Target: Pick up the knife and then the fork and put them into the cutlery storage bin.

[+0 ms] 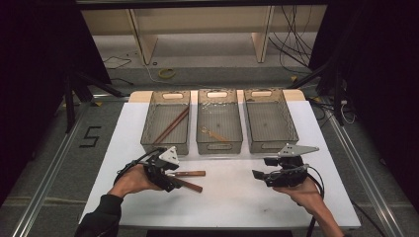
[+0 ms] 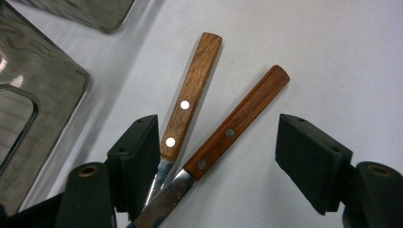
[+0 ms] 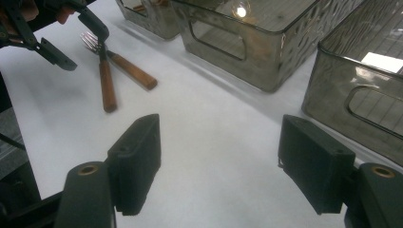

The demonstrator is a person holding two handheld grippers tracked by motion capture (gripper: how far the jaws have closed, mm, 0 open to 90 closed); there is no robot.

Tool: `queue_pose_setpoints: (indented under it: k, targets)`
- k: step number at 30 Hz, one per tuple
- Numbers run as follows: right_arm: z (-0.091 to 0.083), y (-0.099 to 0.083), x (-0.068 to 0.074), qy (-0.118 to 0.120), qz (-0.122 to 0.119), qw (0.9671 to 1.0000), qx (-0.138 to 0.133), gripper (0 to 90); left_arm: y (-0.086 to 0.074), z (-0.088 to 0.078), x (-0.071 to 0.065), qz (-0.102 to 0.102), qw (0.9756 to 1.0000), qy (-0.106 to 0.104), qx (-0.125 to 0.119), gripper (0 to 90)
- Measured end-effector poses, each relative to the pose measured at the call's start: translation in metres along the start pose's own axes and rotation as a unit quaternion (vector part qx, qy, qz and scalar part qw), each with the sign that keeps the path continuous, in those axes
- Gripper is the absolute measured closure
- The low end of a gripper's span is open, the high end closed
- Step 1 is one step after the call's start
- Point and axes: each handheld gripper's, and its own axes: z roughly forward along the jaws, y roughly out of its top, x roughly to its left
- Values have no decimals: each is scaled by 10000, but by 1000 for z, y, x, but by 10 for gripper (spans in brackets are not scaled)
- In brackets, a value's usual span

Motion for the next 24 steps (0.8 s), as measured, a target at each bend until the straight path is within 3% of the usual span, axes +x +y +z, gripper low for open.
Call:
queue_pose_setpoints:
  k: [9,18,22,24]
  targets:
    - [2,0,1,30,-41,10000,63,318,1,3,1,106,9998,4,164,360]
    - [4,0,0,40,-97,9999,97,319,1,8,-5,465,9982,-50,381,436]
    - [4,0,0,50,-87,9999,108,321,0,13,-6,662,9963,57,551,468]
    - [5,-1,1,63,-96,9998,147,320,1,15,-5,702,9959,-17,566,495]
